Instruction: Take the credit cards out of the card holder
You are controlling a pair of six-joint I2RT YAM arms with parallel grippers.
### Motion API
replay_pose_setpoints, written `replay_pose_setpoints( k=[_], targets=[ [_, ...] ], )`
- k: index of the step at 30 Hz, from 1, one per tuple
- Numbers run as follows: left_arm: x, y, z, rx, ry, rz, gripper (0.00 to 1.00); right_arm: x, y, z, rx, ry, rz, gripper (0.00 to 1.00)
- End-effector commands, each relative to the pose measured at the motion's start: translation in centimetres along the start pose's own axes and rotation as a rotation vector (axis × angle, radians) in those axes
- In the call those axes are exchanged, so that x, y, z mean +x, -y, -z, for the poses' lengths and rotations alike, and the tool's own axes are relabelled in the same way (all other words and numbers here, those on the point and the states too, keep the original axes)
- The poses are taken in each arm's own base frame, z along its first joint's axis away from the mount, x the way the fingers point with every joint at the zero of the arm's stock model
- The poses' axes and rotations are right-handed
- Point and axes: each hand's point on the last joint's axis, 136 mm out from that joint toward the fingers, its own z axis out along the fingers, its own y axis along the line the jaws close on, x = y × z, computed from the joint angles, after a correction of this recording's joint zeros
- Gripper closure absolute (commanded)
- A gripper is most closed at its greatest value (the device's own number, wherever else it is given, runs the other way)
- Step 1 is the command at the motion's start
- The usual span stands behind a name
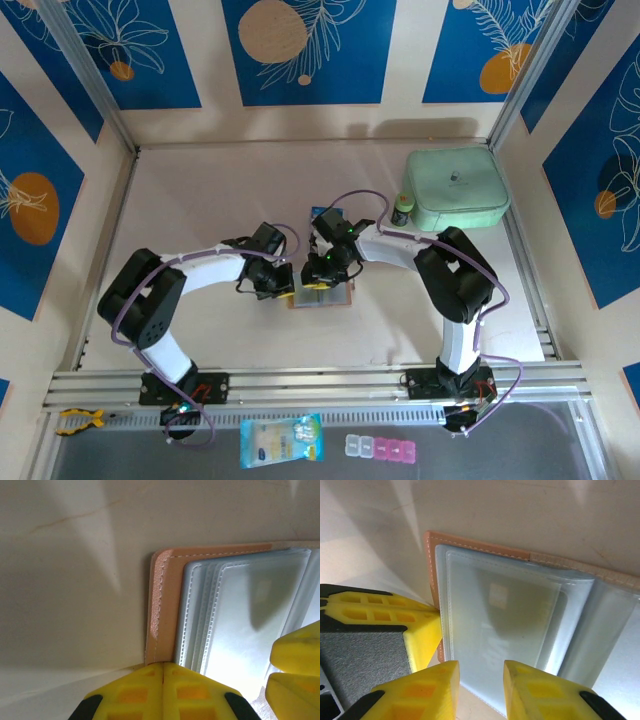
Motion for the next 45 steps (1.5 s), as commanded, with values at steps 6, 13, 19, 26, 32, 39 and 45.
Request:
replay_pose_setpoints(
  k=[6,13,19,26,32,39,45],
  targets=[
    [0.1,-1.7,-0.2,-0.060,0.001,0.005,0.95,0.7,0.6,-1.0,0.033,-0.044,-0.017,0.70],
    [0.1,-1.7,-0.1,-0.063,0.002,0.002,0.95,0.9,1.8,-0.3,0.103,-0.026,-0.018,0.71],
    [0.1,-1.6,0.0,-0.062,0.003,-0.001,0.95,0.9,2.6,0.6,0.127,-0.012,-0.018,0.71],
    [-0.1,-1.2,0.4,-0.057,0.013,-0.006,0.95,0.9,3.0,0.7,0.101,-0.011,-0.029,0.71],
    [-0.5,-0.4,1.4,-0.037,0.033,-0.013,0.94,0.8,2.9,0.5,0.060,-0.013,-0.038,0.71],
    [-1.0,1.4,2.7,0.037,0.071,0.006,0.92,0.9,2.5,0.3,-0.027,-0.009,-0.058,0.72],
    [-1.2,3.7,2.8,0.133,0.071,0.020,0.86,0.9,2.8,0.3,-0.075,-0.007,-0.077,0.73]
  ],
)
